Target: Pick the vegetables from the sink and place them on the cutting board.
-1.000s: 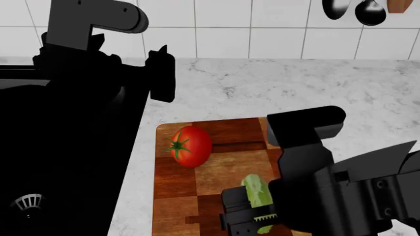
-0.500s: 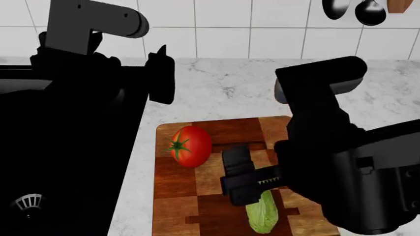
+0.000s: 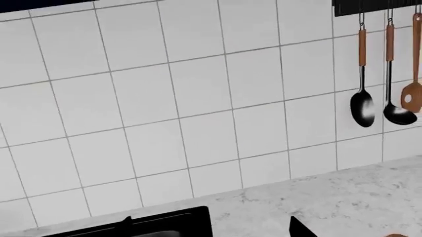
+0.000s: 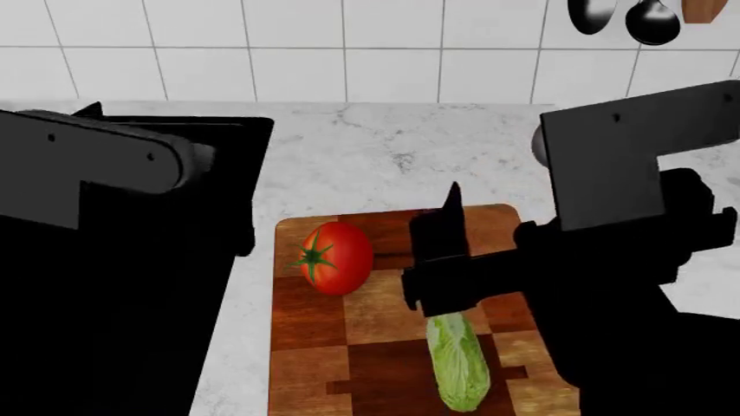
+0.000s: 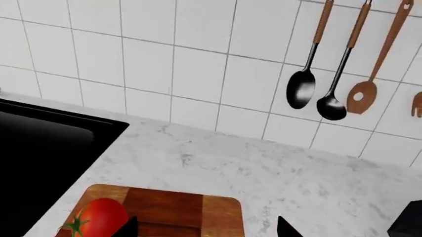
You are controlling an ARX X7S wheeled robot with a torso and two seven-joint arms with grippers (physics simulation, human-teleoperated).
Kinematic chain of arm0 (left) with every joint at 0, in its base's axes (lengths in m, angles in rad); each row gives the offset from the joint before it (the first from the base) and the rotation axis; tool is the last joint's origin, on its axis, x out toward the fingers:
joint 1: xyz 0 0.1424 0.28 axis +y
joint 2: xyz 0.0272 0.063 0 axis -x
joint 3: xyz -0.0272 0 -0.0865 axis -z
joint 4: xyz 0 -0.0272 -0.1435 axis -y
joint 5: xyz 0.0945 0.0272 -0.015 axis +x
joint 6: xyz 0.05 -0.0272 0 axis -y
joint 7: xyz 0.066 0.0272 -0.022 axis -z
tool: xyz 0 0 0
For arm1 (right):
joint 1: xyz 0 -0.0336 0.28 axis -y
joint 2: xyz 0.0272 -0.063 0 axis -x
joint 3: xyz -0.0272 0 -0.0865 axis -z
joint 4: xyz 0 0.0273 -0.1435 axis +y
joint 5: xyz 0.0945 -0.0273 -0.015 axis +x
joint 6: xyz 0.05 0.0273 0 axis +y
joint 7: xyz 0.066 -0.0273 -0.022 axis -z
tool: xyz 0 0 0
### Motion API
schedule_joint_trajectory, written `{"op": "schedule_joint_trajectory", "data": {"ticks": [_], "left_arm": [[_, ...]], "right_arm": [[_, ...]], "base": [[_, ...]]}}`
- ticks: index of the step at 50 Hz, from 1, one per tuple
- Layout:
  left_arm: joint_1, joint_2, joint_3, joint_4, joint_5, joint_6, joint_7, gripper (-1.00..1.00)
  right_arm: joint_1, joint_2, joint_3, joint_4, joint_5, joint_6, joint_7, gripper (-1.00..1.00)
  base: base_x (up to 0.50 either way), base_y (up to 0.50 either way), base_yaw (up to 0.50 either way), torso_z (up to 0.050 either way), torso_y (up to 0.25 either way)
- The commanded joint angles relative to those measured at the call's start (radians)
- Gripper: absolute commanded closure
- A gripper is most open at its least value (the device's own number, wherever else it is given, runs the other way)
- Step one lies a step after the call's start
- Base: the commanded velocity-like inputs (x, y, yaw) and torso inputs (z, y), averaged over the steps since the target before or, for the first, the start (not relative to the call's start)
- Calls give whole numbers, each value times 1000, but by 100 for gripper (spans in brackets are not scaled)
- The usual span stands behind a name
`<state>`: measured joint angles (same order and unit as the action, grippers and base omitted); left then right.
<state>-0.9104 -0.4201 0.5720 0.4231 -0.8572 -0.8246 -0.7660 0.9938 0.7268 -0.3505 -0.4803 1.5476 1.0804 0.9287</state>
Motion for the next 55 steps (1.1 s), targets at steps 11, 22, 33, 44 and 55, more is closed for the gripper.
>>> {"op": "schedule_joint_trajectory", "data": {"ticks": [11,22,33,44,55], "left_arm": [[263,-94,-104,359,-7,178,-19,-100],[418,-147,-152,421,90,394,72,-100],[560,-147,-196,416,152,620,184,-100],[623,-127,-205,402,194,795,304,-100],[657,-140,-228,443,158,855,325,-100]], "right_arm": [[-408,64,241,-345,-271,-325,-89,-100],[-614,58,369,-482,-327,-454,-45,-100],[-654,112,376,-566,-360,-492,30,-100],[-438,519,-230,-567,-523,-1070,273,-100],[-46,612,-732,-567,-617,-1253,388,-100]], "base": [[0,0,0,0,0],[0,0,0,0,0],[0,0,0,0,0],[0,0,0,0,0],[0,0,0,1,0]]}}
